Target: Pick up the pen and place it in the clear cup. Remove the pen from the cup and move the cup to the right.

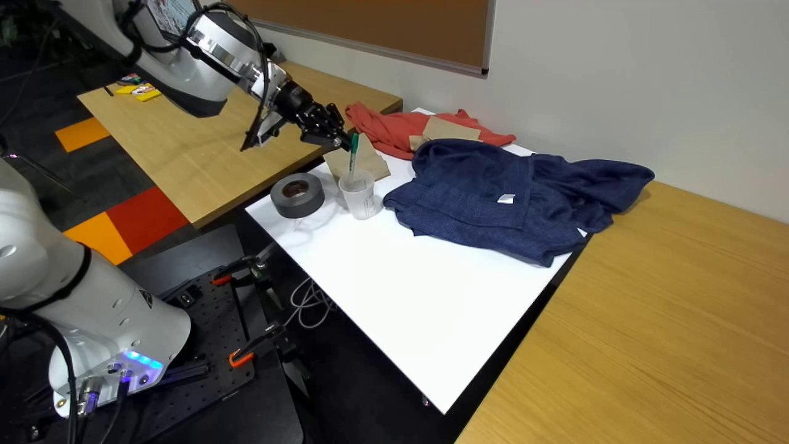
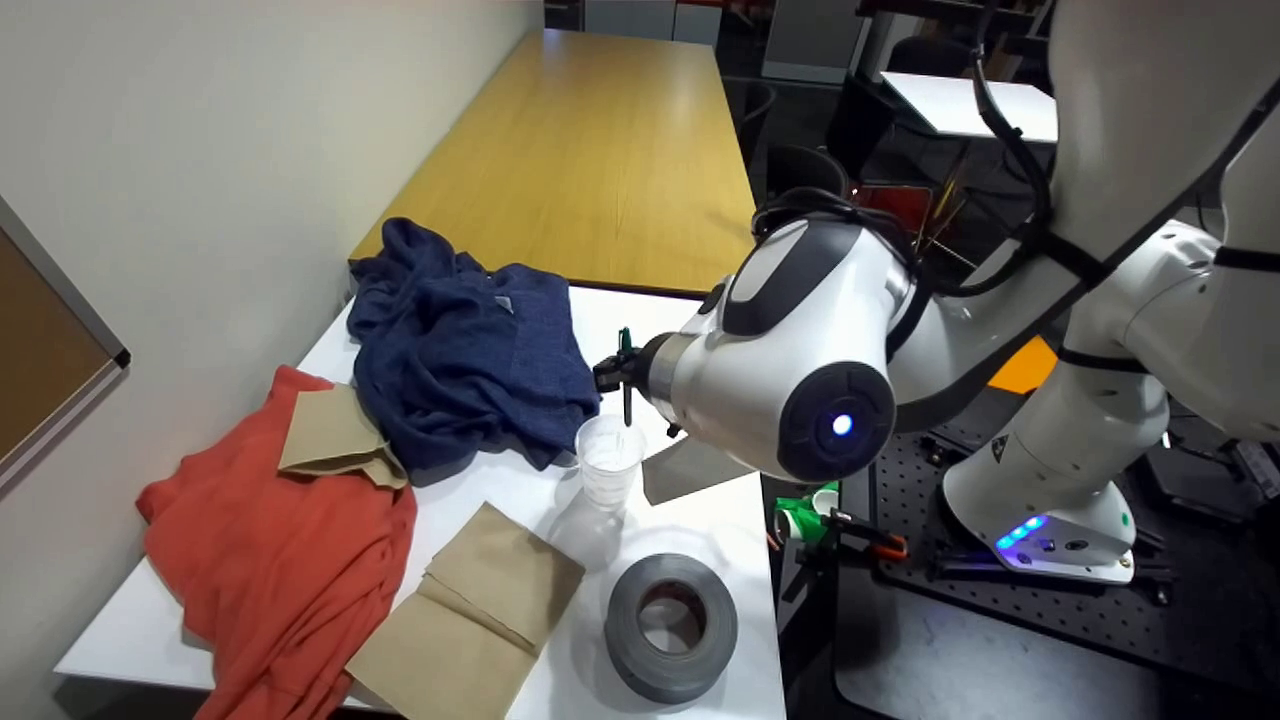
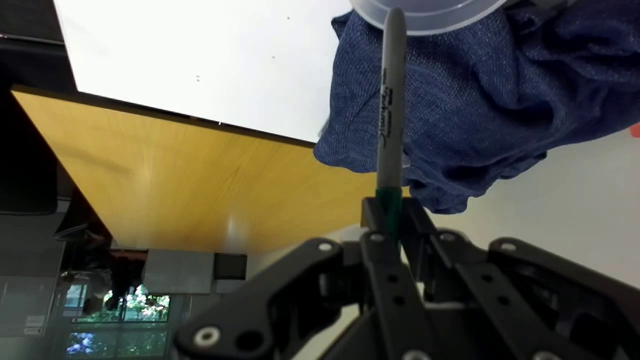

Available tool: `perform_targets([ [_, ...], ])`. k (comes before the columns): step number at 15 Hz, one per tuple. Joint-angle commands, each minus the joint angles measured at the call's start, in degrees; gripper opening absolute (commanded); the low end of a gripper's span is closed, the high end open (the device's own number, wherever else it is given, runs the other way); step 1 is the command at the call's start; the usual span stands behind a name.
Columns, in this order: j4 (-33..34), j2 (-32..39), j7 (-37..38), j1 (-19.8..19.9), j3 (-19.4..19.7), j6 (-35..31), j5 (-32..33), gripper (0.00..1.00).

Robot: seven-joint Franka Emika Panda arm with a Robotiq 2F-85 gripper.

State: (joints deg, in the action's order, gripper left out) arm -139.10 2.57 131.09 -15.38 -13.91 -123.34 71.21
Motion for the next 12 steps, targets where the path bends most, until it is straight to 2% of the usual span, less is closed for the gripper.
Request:
perform_targets([
  [1,-3.8,-6.62,-1.53,1.61,1.0,-1.01,-2.03,0.03],
  [6,-5.56,-8.86,-6.0,5.2,5.2,-7.3,-2.25,0.03],
  [12,-5.59,-4.86,-14.36,10.97,11.33,-22.31,-1.62,0.03],
])
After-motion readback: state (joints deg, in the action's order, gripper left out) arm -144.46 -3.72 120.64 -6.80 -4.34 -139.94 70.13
